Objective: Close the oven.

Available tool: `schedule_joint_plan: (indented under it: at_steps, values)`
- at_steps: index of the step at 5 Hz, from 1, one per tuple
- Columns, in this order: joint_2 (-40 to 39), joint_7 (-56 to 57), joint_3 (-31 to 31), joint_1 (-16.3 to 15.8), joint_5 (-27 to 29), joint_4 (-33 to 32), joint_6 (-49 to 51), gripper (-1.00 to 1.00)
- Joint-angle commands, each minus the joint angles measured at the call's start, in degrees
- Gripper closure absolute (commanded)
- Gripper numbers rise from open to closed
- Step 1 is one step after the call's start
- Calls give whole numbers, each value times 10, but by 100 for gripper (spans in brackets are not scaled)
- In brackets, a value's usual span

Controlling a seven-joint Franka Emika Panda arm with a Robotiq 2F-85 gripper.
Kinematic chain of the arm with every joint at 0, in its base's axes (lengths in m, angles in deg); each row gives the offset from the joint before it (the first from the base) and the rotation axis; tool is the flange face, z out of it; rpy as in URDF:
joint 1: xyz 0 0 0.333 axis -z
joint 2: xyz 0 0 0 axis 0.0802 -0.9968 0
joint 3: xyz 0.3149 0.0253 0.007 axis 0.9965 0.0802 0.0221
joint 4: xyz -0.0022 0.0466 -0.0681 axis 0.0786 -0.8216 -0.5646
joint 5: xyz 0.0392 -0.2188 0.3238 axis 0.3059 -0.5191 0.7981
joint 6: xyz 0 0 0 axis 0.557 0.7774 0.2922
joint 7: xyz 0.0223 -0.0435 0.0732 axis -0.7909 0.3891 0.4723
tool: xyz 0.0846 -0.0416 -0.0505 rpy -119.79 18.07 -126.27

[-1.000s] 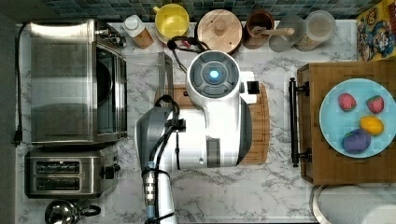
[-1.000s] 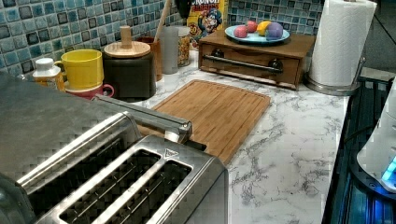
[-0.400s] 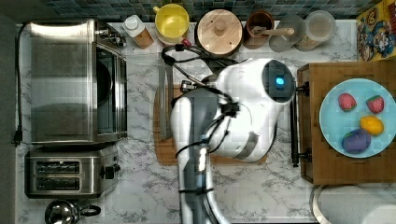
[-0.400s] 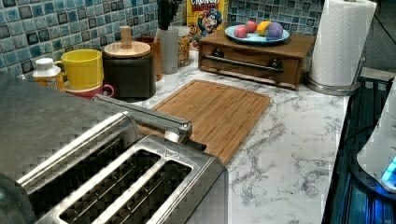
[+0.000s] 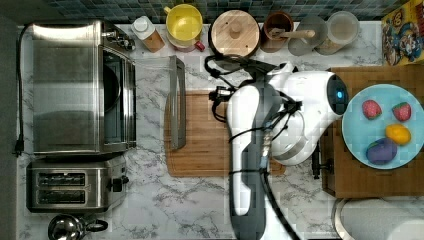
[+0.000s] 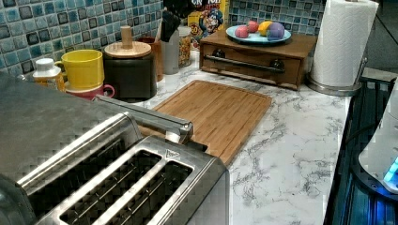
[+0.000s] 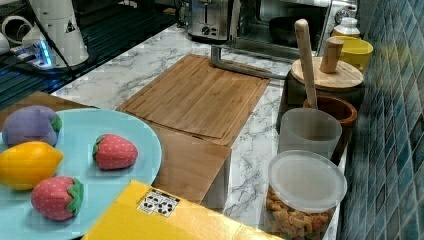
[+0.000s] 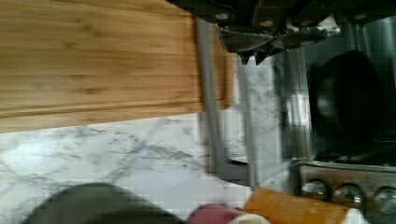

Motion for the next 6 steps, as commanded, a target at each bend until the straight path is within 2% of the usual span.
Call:
schedule_joint_plan:
  at_steps: [1, 4, 5, 6]
  values:
    - [-76, 122, 38, 19, 122, -1, 20, 100]
    - [-168, 185, 77, 28, 225, 39, -15, 100]
    - [-180, 200, 94, 42, 248, 41, -40, 100]
    - [-189, 220, 100, 54, 264, 49, -8, 100]
